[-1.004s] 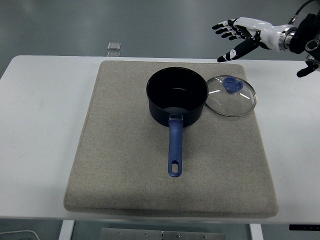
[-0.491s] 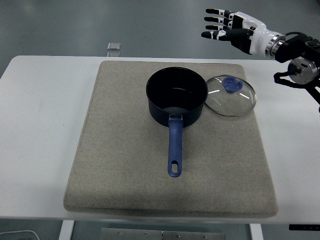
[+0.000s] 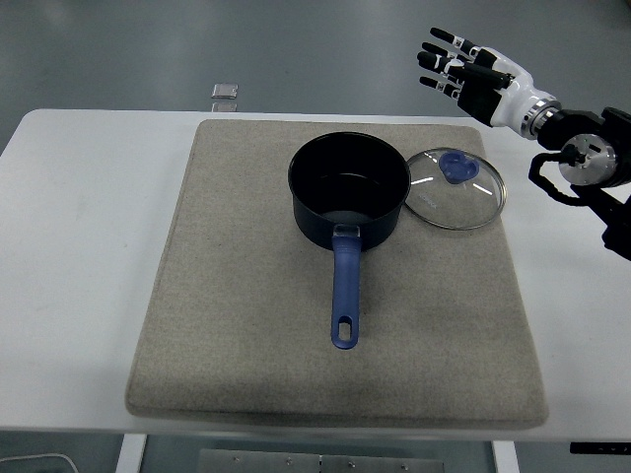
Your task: Lift the pot lid and place it to the right of the pot.
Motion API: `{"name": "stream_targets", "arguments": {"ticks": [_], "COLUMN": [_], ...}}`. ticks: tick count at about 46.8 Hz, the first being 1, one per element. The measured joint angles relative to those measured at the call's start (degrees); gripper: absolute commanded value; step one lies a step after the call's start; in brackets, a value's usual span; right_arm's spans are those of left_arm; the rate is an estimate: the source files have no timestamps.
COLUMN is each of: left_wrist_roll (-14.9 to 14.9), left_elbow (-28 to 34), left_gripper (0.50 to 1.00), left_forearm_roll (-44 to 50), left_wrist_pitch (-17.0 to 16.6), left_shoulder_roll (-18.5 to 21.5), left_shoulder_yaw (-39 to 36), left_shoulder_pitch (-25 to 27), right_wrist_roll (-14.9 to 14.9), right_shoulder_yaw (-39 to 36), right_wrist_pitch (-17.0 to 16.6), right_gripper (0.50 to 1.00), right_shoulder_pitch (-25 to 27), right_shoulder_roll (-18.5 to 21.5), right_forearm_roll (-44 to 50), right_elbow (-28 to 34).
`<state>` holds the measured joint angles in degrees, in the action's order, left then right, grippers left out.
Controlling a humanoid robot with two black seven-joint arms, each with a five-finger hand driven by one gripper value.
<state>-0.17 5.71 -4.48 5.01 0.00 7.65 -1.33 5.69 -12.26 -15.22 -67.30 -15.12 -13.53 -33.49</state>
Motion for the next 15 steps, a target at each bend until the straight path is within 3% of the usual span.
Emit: {"name": "stream_targets", "arguments": {"ticks": [15], "left_wrist_roll": [0.0], "left_elbow": [0.0], "left_gripper": [1.0], "left_forearm_roll": [0.0], "left_wrist_pitch": [0.0], "left_shoulder_roll": [0.0], "left_shoulder_yaw": [0.0], "left_shoulder_pitch": [0.02], "right_wrist_roll": [0.05], "right_shoulder_yaw": [0.02], "right_wrist_pitch": [-0.01], "right_gripper": [0.924], "right_shoulder_pitch": [0.7], "right_shoulder_roll": [0.09], "right_forearm_roll": [0.68], "right_elbow": [-0.17]}}
